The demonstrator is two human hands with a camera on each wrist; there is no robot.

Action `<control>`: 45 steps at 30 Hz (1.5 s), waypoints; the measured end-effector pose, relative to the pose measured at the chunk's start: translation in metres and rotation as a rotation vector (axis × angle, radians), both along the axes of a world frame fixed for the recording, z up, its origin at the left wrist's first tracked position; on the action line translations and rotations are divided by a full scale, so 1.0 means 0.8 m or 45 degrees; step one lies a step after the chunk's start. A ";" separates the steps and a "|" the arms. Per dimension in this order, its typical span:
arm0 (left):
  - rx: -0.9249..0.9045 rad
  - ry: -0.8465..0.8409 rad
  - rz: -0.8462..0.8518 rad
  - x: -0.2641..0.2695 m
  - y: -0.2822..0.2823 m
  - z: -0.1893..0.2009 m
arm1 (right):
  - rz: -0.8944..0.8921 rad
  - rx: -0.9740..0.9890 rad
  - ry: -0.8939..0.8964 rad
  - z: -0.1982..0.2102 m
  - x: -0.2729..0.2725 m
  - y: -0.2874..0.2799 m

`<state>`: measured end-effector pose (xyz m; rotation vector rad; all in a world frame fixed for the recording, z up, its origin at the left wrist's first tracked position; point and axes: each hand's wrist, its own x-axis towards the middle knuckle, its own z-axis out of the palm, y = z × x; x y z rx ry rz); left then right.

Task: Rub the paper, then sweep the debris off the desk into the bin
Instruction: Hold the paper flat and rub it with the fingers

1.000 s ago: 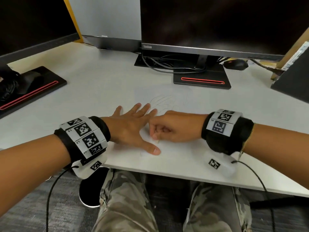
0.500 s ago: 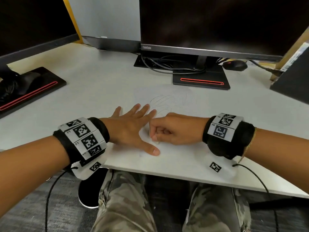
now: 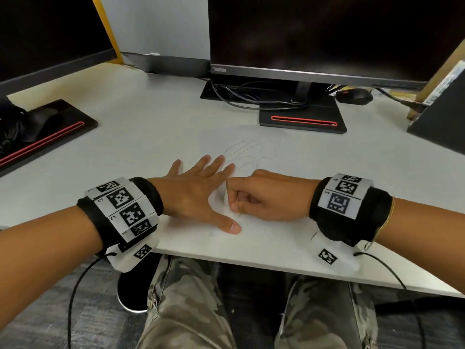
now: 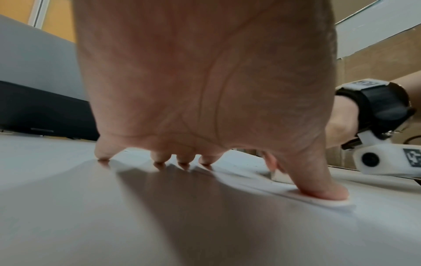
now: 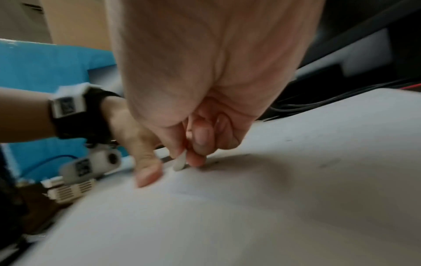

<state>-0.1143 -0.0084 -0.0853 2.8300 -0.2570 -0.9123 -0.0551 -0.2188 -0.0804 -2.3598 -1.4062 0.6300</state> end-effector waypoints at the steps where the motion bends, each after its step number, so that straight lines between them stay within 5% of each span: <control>1: 0.005 -0.001 -0.006 0.001 0.000 0.000 | -0.058 0.015 -0.038 0.000 0.006 -0.004; 10: 0.014 0.007 -0.015 0.001 -0.002 0.001 | -0.189 0.048 -0.090 -0.002 0.017 -0.013; 14: 0.023 0.011 -0.012 0.000 -0.002 0.002 | -0.051 -0.010 0.027 -0.004 0.004 -0.009; 18: 0.033 0.018 -0.013 0.001 -0.003 0.003 | -0.220 0.050 -0.113 -0.002 0.022 -0.016; 22: 0.037 0.015 -0.010 0.001 -0.003 0.002 | -0.032 -0.009 0.041 -0.003 -0.004 -0.010; 26: 0.027 0.007 -0.015 0.001 -0.003 0.001 | -0.223 0.066 -0.082 -0.003 0.010 -0.015; 30: 0.025 0.014 -0.006 -0.001 -0.004 0.003 | -0.033 -0.032 0.001 -0.001 -0.006 -0.008; 33: 0.030 0.017 -0.011 -0.001 -0.006 0.005 | -0.183 0.004 -0.131 0.001 0.012 -0.016; 45: 0.043 0.018 -0.007 0.000 -0.005 0.002 | 0.007 -0.078 0.024 0.003 -0.001 -0.015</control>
